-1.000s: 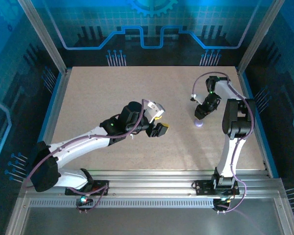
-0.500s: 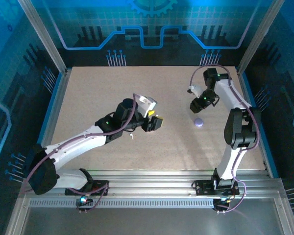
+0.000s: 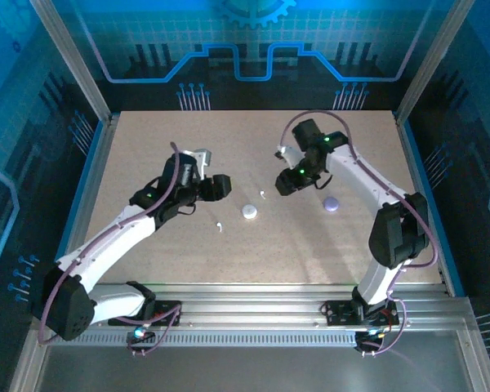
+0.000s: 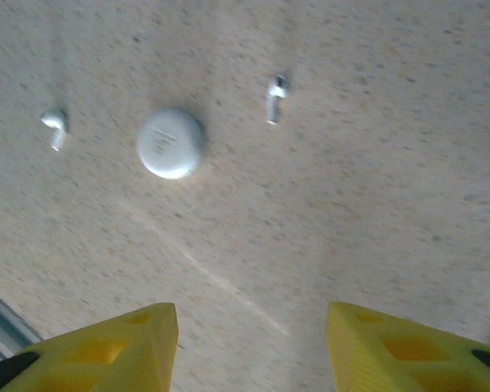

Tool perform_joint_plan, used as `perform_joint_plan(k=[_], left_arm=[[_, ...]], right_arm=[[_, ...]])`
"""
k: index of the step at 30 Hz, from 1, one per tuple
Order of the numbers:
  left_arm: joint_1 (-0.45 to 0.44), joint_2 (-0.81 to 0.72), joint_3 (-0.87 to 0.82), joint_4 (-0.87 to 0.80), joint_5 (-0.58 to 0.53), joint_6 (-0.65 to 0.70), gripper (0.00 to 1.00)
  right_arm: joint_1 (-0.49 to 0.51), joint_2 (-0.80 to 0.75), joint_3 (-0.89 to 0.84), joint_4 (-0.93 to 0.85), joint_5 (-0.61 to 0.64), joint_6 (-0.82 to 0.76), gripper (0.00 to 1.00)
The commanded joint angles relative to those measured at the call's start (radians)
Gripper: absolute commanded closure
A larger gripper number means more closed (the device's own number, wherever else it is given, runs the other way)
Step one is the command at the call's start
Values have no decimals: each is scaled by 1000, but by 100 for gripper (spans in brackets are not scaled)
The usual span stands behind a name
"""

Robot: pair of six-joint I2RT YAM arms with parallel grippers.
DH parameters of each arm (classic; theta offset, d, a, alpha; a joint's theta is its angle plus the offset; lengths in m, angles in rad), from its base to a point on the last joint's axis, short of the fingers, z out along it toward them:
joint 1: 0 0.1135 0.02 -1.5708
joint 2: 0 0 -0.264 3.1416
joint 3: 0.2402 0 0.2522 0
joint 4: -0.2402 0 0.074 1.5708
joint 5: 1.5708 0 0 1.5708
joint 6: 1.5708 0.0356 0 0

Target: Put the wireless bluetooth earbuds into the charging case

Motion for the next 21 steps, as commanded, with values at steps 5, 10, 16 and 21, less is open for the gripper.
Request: perform_joint_plan(k=[5,10,16,21], left_arm=[[115,12,8,-210,4,-160,33],[154,48,41,-276,41,-164,33],[178,52,41,-292,68,-161,33],[191,46,42,-311,77,-153,33]], right_arm=[[168,64,81,41,80,303,48],[217,153,159,-1,117,397,47],[242,237,238,-37,132,461,44],[262,306,296,-57,161,475,41]])
